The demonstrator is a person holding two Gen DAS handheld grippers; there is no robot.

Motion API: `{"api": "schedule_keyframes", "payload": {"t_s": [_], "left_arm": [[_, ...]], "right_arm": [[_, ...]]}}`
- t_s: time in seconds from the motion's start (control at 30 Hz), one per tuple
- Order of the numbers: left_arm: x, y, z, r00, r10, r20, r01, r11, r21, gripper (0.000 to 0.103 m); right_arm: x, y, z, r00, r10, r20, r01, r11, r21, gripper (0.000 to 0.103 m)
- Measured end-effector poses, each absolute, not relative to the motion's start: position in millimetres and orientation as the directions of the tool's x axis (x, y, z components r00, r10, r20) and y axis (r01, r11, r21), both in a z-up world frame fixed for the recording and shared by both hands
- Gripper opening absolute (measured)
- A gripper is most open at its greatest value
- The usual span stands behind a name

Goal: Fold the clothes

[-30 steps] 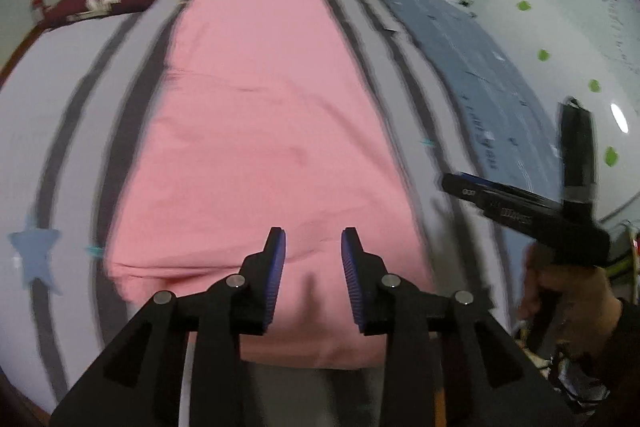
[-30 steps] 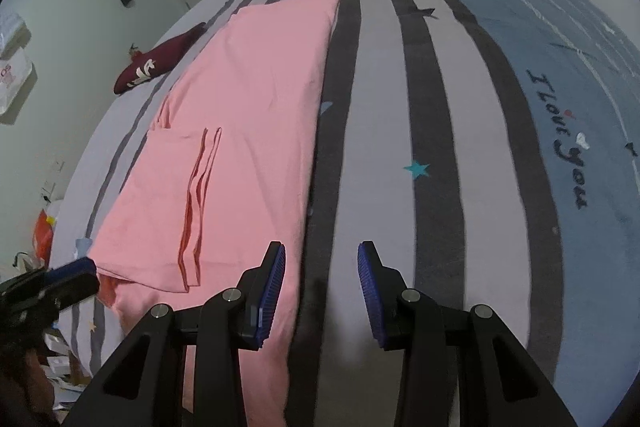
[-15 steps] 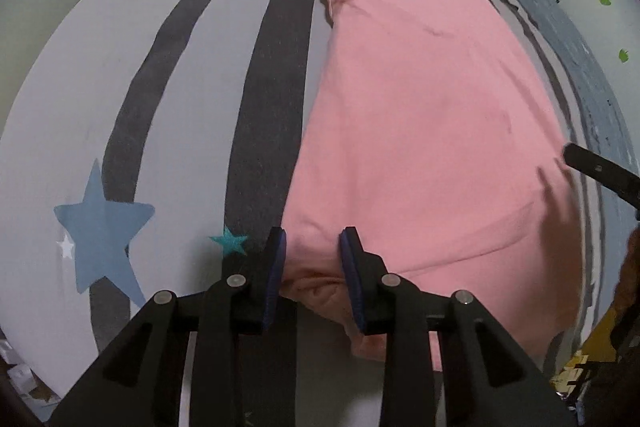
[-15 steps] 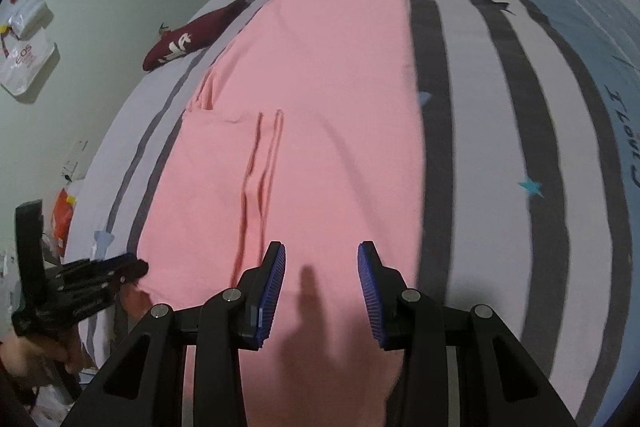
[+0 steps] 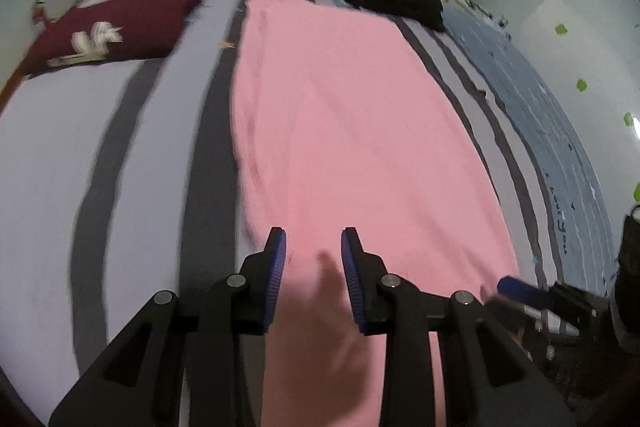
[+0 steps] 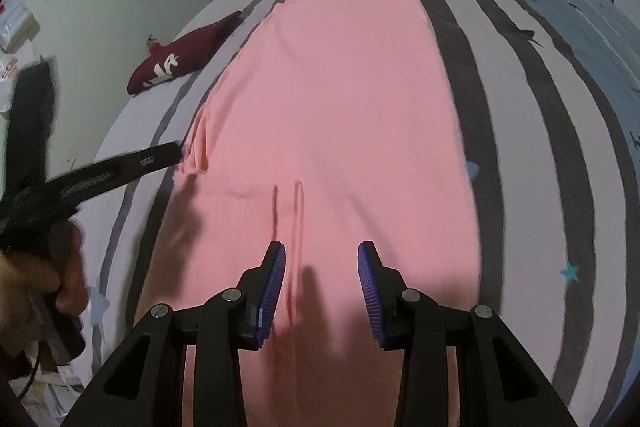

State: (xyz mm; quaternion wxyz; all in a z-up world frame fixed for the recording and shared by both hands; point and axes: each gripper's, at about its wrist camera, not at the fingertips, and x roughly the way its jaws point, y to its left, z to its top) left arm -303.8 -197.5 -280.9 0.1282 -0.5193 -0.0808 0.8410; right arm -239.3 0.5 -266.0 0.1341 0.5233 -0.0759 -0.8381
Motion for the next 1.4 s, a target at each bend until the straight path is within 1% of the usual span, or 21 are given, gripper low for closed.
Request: {"api": "schedule_keyframes", "payload": {"t_s": [0.03, 0.07, 0.13, 0.17, 0.27, 0.4, 0.47, 0.5, 0.57, 0.67, 0.73, 0.83, 0.9, 0.97, 1.03, 1.13, 1.2, 1.27, 1.4], "left_arm": [[-309, -194, -286, -0.400, 0.291, -0.869, -0.142, -0.956, -0.255, 0.026], [-309, -192, -290, -0.370, 0.255, -0.893, -0.150, -0.965, -0.213, 0.025], [-306, -195, -297, -0.348, 0.186, -0.919, -0.157, -0.978, -0.138, 0.012], [-304, -199, -301, -0.348, 0.163, -0.923, -0.155, -0.981, -0.114, 0.012], [-296, -214, -306, -0.366, 0.168, -0.915, -0.156, -0.981, -0.118, 0.012], [-291, -208, -302, -0.393, 0.141, -0.909, -0.166, -0.983, -0.080, 0.012], [-288, -210, -296, -0.399, 0.136, -0.907, -0.125, -0.988, -0.093, 0.013], [-286, -212, -293, -0.402, 0.121, -0.908, -0.095, -0.991, -0.090, 0.017], [-287, -215, -288, -0.421, 0.067, -0.905, -0.033, -0.998, -0.058, 0.018], [-295, -221, -275, -0.467, 0.088, -0.880, 0.029, -0.993, -0.115, 0.018], [-301, -218, -268, -0.488, 0.101, -0.867, 0.021, -0.992, -0.127, 0.018], [-327, -200, -266, -0.513, 0.131, -0.848, -0.035, -0.991, -0.132, 0.018], [-340, -186, -271, -0.518, 0.136, -0.845, -0.089, -0.991, -0.104, 0.018], [-351, -181, -279, -0.516, 0.092, -0.851, -0.111, -0.993, -0.041, 0.018], [-357, -187, -292, -0.503, 0.036, -0.863, -0.087, -0.996, 0.009, 0.018], [-356, -212, -307, -0.478, 0.004, -0.879, -0.009, -1.000, 0.000, 0.020], [-351, -215, -305, -0.482, 0.011, -0.876, -0.016, -1.000, -0.004, 0.020], [-351, -213, -298, -0.484, 0.014, -0.875, -0.012, -1.000, -0.009, 0.020], [-371, -205, -279, -0.539, 0.069, -0.839, -0.005, -0.997, -0.078, 0.020]], "right_arm": [[-241, -3, -266, -0.419, -0.304, -0.855, 0.143, -0.953, 0.269, 0.034], [-243, -6, -267, -0.422, -0.304, -0.854, 0.140, -0.953, 0.270, 0.034], [-246, -12, -267, -0.426, -0.309, -0.850, 0.134, -0.951, 0.279, 0.034], [-247, -15, -269, -0.428, -0.312, -0.849, 0.131, -0.950, 0.283, 0.034], [-249, -22, -274, -0.423, -0.324, -0.846, 0.134, -0.946, 0.295, 0.034], [-251, -30, -292, -0.389, -0.333, -0.859, 0.147, -0.943, 0.299, 0.034], [-249, -29, -298, -0.379, -0.342, -0.860, 0.153, -0.939, 0.307, 0.035], [-247, -27, -300, -0.379, -0.348, -0.857, 0.157, -0.937, 0.311, 0.035], [-243, -24, -301, -0.378, -0.358, -0.854, 0.167, -0.933, 0.318, 0.035], [-243, -18, -296, -0.367, -0.374, -0.852, 0.177, -0.927, 0.331, 0.034], [-249, -13, -291, -0.377, -0.375, -0.847, 0.186, -0.926, 0.327, 0.034], [-264, -1, -284, -0.399, -0.372, -0.838, 0.184, -0.928, 0.324, 0.034], [-279, 8, -281, -0.415, -0.364, -0.834, 0.177, -0.931, 0.319, 0.034], [-296, 14, -278, -0.432, -0.352, -0.830, 0.177, -0.936, 0.305, 0.034], [-314, 21, -277, -0.456, -0.334, -0.825, 0.174, -0.942, 0.286, 0.034], [-338, 29, -284, -0.466, -0.299, -0.833, 0.169, -0.954, 0.248, 0.035], [-354, 34, -291, -0.467, -0.273, -0.841, 0.165, -0.961, 0.221, 0.035], [-365, 40, -299, -0.453, -0.275, -0.848, 0.153, -0.961, 0.230, 0.035], [-378, 42, -294, -0.476, -0.288, -0.831, 0.165, -0.957, 0.238, 0.035]]}}
